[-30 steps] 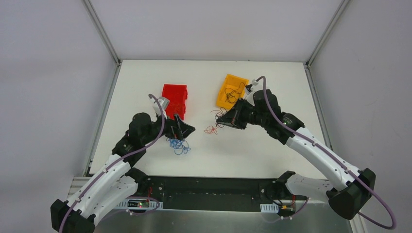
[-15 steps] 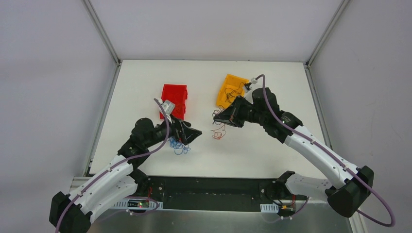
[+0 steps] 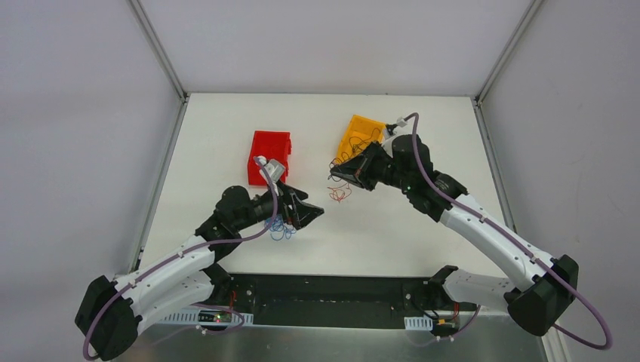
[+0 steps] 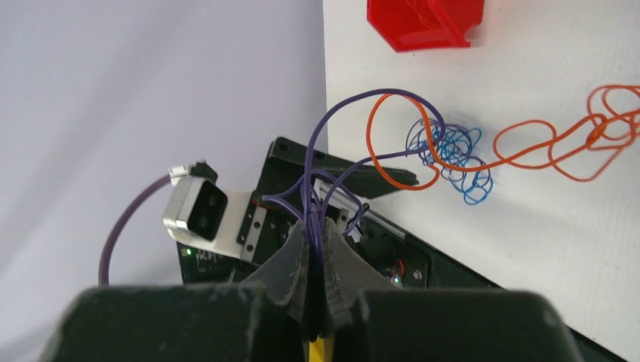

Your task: Untangle the cables

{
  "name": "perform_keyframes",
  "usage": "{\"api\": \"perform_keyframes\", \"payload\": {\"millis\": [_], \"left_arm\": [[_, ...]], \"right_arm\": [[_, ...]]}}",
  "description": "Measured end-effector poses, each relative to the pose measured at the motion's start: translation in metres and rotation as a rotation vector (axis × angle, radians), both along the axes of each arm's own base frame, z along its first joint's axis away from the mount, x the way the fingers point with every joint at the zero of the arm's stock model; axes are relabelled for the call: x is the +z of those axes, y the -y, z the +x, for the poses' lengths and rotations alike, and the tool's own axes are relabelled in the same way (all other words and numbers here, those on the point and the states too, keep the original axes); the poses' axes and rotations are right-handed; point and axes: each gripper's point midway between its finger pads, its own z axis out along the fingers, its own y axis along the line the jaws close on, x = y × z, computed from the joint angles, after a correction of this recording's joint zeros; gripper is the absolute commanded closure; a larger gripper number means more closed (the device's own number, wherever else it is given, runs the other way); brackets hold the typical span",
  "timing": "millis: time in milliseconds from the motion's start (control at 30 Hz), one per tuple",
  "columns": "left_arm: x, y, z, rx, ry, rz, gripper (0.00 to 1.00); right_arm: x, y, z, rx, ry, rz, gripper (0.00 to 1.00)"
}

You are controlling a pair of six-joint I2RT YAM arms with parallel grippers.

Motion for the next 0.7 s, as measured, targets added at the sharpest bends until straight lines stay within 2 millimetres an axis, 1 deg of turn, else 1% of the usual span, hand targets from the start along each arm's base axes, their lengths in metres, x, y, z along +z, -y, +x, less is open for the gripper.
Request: {"api": "perform_keyframes", "payload": {"millis": [133,267,400,533,700], "left_arm": [[-0.009,0.012,-0.001,-0.024,0.004,0.024,0.01],[-0.021,0.022,0.000,-0.038,0.000,0.050,0.01],[-0.032,0.028,0.007,-0.032,0.005,0.083,0.01],[-0.041,0.026,0.022,0.024,0.026,0.138,0.01],[-0.030,0.015,0.045,0.135,0.108,0.190,0.01]], "right_arm": [[0.000,0.001,0.010,-0.070,-0.019,0.041,1.00],[0.002,0.000,0.015,-0.111,-0.056,0.083,1.00],[0.008,-0.004,0.019,-0.128,-0.085,0.134,1.00],[0.012,-0.010,0.022,-0.131,-0.114,0.175,1.00],[0.020,-0.014,0.021,-0.119,-0.125,0.220,1.00]]}}
